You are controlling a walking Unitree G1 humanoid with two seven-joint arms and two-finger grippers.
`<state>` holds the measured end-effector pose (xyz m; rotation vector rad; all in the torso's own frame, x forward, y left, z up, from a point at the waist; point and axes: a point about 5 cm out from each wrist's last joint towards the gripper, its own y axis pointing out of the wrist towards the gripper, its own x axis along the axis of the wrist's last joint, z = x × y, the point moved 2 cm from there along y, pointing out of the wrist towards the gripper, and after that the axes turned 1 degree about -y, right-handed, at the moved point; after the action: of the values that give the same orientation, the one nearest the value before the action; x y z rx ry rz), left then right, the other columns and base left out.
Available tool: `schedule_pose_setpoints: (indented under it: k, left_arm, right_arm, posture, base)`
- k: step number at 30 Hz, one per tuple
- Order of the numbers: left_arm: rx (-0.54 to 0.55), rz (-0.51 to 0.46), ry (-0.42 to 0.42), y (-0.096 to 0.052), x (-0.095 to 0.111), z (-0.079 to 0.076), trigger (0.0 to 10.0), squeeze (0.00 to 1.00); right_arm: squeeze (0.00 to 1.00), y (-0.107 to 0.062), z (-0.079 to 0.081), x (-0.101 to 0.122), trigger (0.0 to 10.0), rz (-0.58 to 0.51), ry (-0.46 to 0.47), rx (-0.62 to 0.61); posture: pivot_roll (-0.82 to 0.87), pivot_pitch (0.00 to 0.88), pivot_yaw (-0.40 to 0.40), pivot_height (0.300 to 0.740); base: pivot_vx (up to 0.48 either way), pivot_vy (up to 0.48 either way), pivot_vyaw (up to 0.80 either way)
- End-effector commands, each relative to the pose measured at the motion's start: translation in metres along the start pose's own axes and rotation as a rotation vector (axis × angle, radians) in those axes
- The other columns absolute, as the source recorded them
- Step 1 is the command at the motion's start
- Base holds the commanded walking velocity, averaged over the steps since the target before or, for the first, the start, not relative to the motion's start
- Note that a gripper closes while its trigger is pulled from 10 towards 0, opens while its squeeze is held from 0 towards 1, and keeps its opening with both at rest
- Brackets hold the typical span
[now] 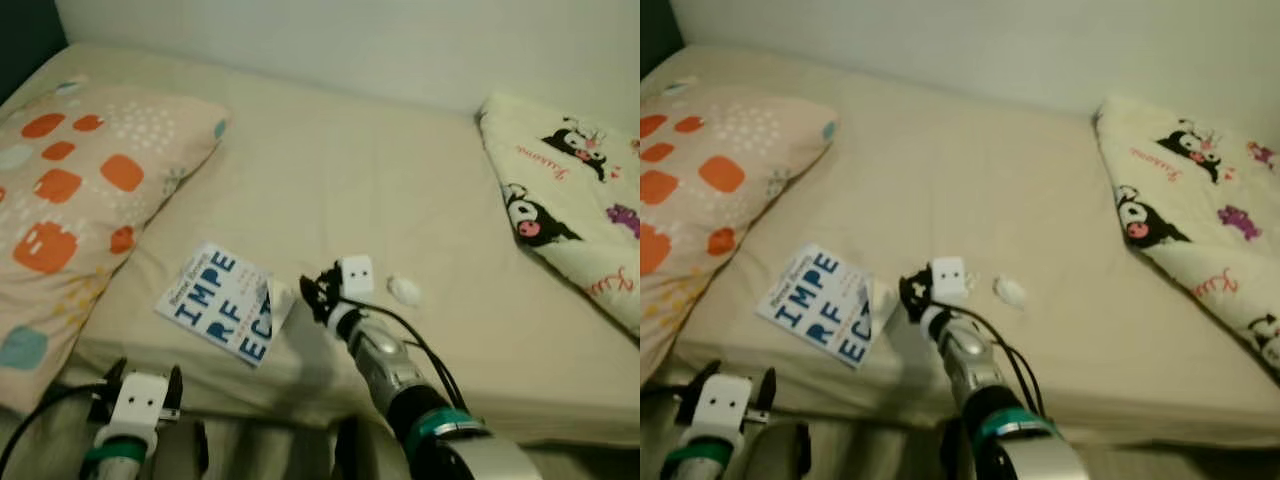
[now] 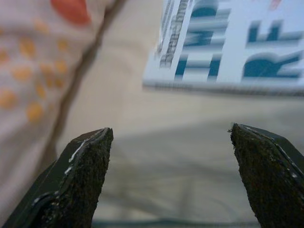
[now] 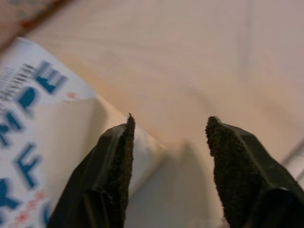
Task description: Clean up the room
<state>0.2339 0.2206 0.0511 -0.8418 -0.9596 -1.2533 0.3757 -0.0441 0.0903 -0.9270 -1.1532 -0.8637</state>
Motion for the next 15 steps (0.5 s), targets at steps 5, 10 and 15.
schedule_pose_setpoints:
  k: [5, 10, 15]
  left_arm:
    - [-0.039, -0.066, 0.01, -0.01, 0.03, 0.005, 10.0, 0.0]
    - [-0.059, -0.073, -0.002, -0.016, 0.039, 0.004, 10.0, 0.0]
    - [-0.102, -0.069, -0.004, -0.024, 0.045, 0.002, 10.0, 0.0]
  right_arm:
    - [1.0, 0.011, 0.003, 0.024, 10.0, -0.023, -0.145, -0.086]
    - [1.0, 0.012, -0.003, 0.027, 10.0, -0.015, -0.158, -0.15]
    - [1.0, 0.009, -0.017, 0.022, 10.0, 0.029, -0.153, -0.248]
  posture:
    - [0.22, 0.28, -0.176, 0.58]
    - [0.23, 0.314, -0.162, 0.58]
    - [0.24, 0.325, -0.14, 0.58]
  base:
    - [0.0, 0.0, 0.0]
    - [0.0, 0.0, 0.0]
    - [0.0, 0.0, 0.0]
